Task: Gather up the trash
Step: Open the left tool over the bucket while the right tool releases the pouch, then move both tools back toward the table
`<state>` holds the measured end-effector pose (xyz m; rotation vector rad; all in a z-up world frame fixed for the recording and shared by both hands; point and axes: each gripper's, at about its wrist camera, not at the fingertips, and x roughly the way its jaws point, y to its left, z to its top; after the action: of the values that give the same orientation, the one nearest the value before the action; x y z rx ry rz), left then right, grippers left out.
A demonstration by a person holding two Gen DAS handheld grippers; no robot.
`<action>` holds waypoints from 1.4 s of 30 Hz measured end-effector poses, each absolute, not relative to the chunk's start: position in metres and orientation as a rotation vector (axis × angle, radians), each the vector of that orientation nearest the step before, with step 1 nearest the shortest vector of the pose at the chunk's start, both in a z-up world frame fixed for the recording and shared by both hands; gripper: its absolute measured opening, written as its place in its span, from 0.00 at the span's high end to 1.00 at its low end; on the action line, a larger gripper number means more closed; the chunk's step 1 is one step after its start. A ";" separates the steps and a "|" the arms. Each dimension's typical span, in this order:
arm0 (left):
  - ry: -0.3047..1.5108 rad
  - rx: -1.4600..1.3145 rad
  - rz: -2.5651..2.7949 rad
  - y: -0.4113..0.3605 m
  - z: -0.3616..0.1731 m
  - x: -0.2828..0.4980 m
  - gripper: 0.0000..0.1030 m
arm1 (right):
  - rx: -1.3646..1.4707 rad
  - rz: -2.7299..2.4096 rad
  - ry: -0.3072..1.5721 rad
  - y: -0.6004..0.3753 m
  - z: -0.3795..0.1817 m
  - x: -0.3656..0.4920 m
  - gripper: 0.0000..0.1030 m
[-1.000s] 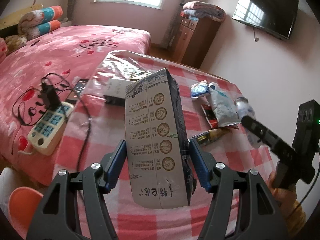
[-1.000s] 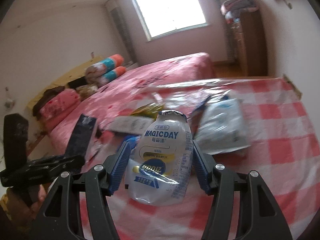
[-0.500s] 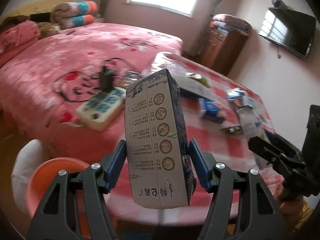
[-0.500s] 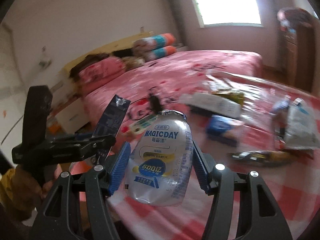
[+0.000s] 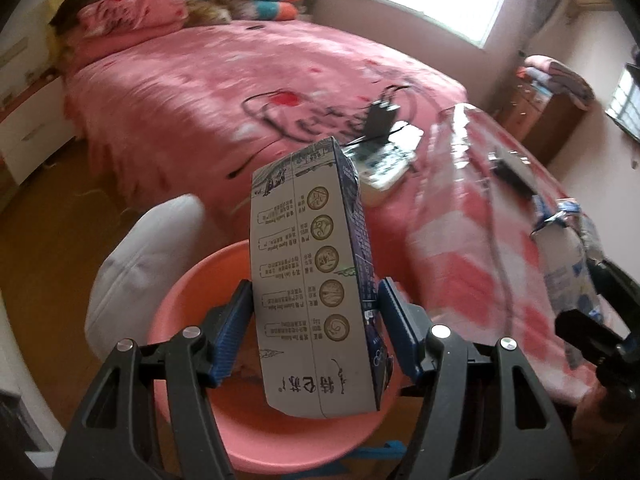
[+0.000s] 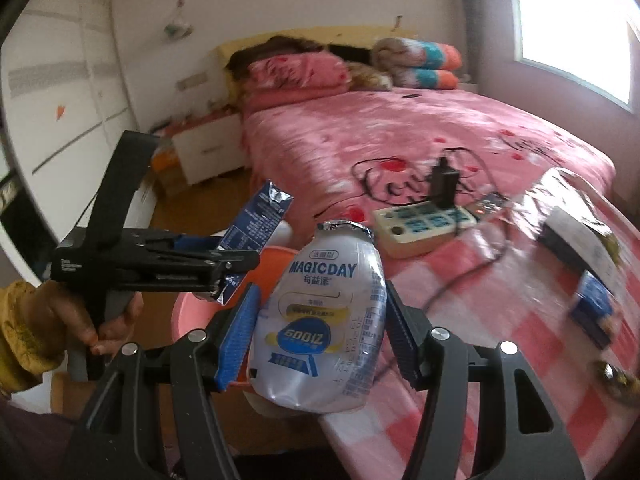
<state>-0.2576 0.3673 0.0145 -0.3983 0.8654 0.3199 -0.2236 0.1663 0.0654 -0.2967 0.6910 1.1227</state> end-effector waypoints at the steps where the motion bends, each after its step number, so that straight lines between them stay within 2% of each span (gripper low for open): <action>1: 0.874 -0.398 0.332 0.371 0.009 -0.260 0.38 | -0.321 1.139 0.694 0.177 0.063 -0.228 0.40; 9: 0.941 -0.398 0.391 0.388 -0.030 -0.269 0.37 | -0.486 1.208 0.686 0.234 0.040 -0.250 0.39; 12: 0.980 -0.393 0.406 0.393 -0.041 -0.268 0.33 | -0.509 1.190 0.693 0.241 0.032 -0.253 0.21; 17: 0.980 -0.369 0.433 0.395 -0.044 -0.271 0.26 | -0.382 1.135 0.690 0.222 0.040 -0.241 0.13; 27: 0.923 -0.293 0.442 0.380 -0.017 -0.267 0.25 | -0.120 1.000 0.686 0.152 0.055 -0.201 0.11; 42: 0.844 -0.135 0.305 0.296 0.049 -0.228 0.26 | 0.077 0.928 0.600 0.060 0.065 -0.176 0.09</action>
<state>-0.2276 0.2961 0.0489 -0.1348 0.8440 0.3045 -0.1762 0.0604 0.0646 0.0768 0.5995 0.9282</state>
